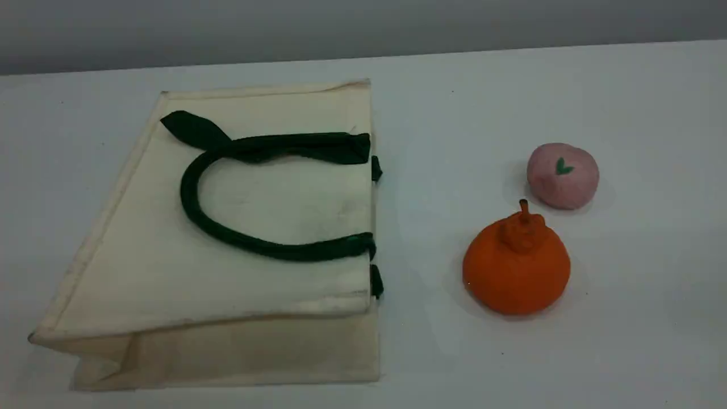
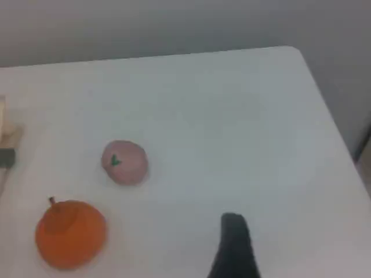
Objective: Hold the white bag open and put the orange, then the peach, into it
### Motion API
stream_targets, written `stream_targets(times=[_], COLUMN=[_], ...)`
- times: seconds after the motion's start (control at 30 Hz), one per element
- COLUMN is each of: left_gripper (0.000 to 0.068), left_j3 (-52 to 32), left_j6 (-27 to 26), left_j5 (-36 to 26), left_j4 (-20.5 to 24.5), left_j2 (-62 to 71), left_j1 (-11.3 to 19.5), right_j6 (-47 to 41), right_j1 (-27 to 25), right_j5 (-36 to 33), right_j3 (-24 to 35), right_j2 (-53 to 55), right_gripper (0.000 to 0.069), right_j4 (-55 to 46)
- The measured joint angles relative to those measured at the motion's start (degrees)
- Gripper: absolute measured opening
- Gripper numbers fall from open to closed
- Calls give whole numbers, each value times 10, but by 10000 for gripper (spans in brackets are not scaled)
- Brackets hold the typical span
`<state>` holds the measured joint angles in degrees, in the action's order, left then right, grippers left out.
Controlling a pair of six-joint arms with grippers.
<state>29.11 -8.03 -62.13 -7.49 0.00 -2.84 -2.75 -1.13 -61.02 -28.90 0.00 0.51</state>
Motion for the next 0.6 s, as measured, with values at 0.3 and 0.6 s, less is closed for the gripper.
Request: stream_targets(times=[0.3,0.6], left_gripper=[486,486], left_j3=[4,60], left_j6=[33,51], left_j5=[11,135], left_j4=[1,3], left_j2=[19,181], left_j1=[-5,-5], right_j6=[18,39], right_j1=[0,0], right_j5=[6,118], right_j3=[-6,-49], right_j2=[0,125], right_gripper=[475,475], right_j4=[11,45])
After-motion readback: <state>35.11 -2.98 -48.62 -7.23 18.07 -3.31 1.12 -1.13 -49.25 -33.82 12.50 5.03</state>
